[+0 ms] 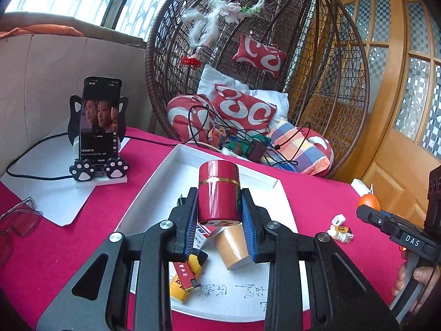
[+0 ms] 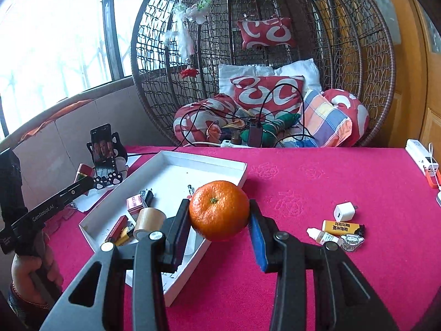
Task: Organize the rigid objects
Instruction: 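Carry the red cylinder and orange toward the white tray, then lower the red cylinder and orange into the tray and open both tools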
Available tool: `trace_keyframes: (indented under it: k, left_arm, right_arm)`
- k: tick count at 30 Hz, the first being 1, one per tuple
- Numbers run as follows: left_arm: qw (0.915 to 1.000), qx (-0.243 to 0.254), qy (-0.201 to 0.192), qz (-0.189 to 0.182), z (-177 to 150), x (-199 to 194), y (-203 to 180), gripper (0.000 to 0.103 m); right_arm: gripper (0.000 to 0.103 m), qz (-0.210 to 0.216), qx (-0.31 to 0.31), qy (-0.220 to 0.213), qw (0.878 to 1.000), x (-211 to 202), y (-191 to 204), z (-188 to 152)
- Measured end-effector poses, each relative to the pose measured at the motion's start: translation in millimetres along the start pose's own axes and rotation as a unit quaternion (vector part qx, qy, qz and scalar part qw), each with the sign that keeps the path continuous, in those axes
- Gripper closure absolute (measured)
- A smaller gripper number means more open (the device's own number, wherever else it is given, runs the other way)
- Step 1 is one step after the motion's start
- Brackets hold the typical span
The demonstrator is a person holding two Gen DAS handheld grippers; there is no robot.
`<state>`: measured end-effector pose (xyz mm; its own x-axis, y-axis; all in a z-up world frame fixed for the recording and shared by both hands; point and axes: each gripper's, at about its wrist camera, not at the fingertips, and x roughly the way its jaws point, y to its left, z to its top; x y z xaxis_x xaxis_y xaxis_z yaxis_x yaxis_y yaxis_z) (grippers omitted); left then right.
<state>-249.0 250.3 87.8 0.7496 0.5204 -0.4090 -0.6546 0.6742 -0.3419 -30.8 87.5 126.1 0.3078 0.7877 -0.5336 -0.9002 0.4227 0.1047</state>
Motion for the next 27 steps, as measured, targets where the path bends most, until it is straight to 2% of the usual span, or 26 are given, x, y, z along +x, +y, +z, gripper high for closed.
trace_keyframes:
  k: [11,16,20,21,22,23,24,26,27]
  left_arm:
    - [0.9992,-0.018,0.035,0.008,-15.8,23.5,14.3,0.074]
    - [0.9986,-0.016,0.05,0.005,-22.6,32.1,12.4,0.074]
    - [0.9981,-0.018,0.058,0.002,-25.0,36.0,10.3,0.074]
    - [0.9981,-0.018,0.058,0.003,-24.9,36.3,10.7,0.074]
    - [0.998,-0.02,0.059,0.006,-24.7,36.6,11.3,0.074]
    - [0.998,-0.021,0.06,0.008,-24.7,36.7,11.8,0.074]
    - [0.9978,-0.022,0.061,0.012,-24.8,37.2,12.1,0.074]
    - [0.9976,-0.025,0.063,0.016,-24.8,37.1,12.4,0.074]
    - [0.9976,-0.025,0.062,0.018,-24.6,36.4,12.0,0.071]
  right_arm:
    - [0.063,0.014,-0.01,0.081,0.997,79.6,27.6,-0.4]
    - [0.063,0.007,-0.01,0.084,0.996,106.2,39.8,-0.3]
    - [0.061,0.013,-0.021,0.064,0.998,108.9,51.5,-0.5]
    - [0.058,0.013,-0.026,0.057,0.998,106.6,54.0,-1.6]
    - [0.044,0.013,-0.029,0.05,0.998,103.6,55.4,-3.3]
    - [0.023,0.013,-0.032,0.044,0.998,101.3,56.5,-4.8]
    - [0.016,0.009,-0.034,0.038,0.999,99.1,56.8,-5.8]
    - [0.014,0.0,-0.033,0.03,0.999,94.5,55.3,-7.4]
    - [0.014,-0.001,-0.027,0.028,0.999,91.9,53.3,-8.3]
